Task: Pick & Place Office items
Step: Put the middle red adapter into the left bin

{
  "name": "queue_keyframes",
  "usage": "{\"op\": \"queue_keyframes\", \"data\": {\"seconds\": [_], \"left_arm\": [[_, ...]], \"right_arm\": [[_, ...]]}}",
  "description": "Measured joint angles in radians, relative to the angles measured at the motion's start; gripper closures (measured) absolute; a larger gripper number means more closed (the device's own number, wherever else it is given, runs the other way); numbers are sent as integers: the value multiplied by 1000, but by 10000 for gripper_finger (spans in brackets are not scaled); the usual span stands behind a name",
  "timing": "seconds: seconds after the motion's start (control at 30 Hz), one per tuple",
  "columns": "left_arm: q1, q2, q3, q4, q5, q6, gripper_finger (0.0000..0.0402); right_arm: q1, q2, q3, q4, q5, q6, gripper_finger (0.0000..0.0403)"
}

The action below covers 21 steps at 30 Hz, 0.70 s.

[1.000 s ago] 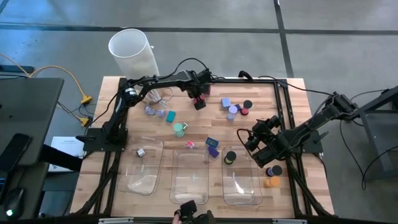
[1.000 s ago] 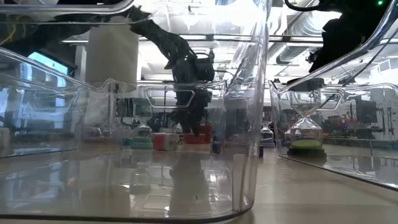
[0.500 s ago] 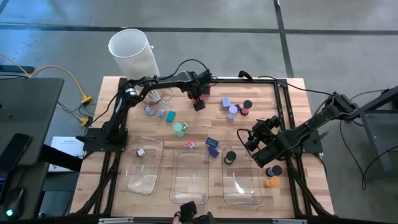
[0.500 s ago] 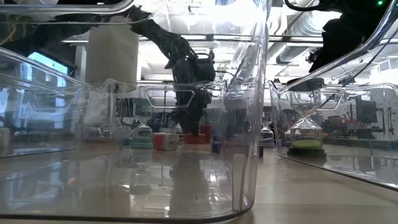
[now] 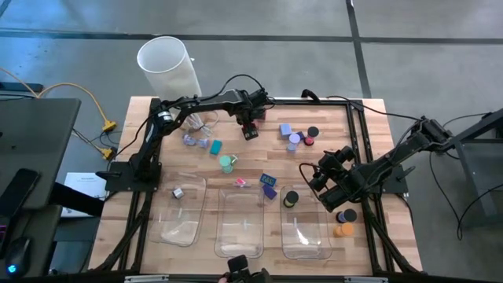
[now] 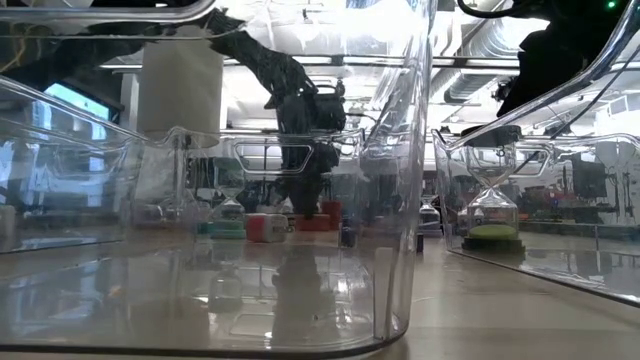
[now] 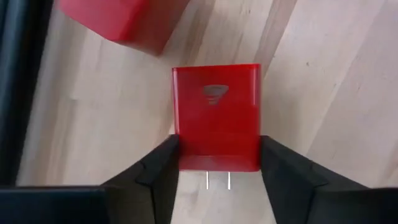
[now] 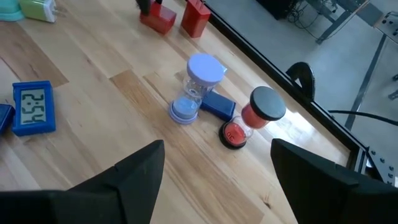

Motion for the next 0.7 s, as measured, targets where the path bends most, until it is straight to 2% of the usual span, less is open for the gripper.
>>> {"op": "queue_keyframes", "data": {"seconds": [0.3, 0.4, 0.7], "left_arm": [[-7, 0, 1, -29, 12, 12, 290], [-14, 0, 0, -24, -33, -8, 310], [-26, 1, -2, -6, -64, -64, 314]], "right_arm": [[0, 0, 0, 4, 0, -3, 119], [0, 0, 0, 4, 0, -3, 119], [0, 0, 0, 18, -9, -3, 119]]}}
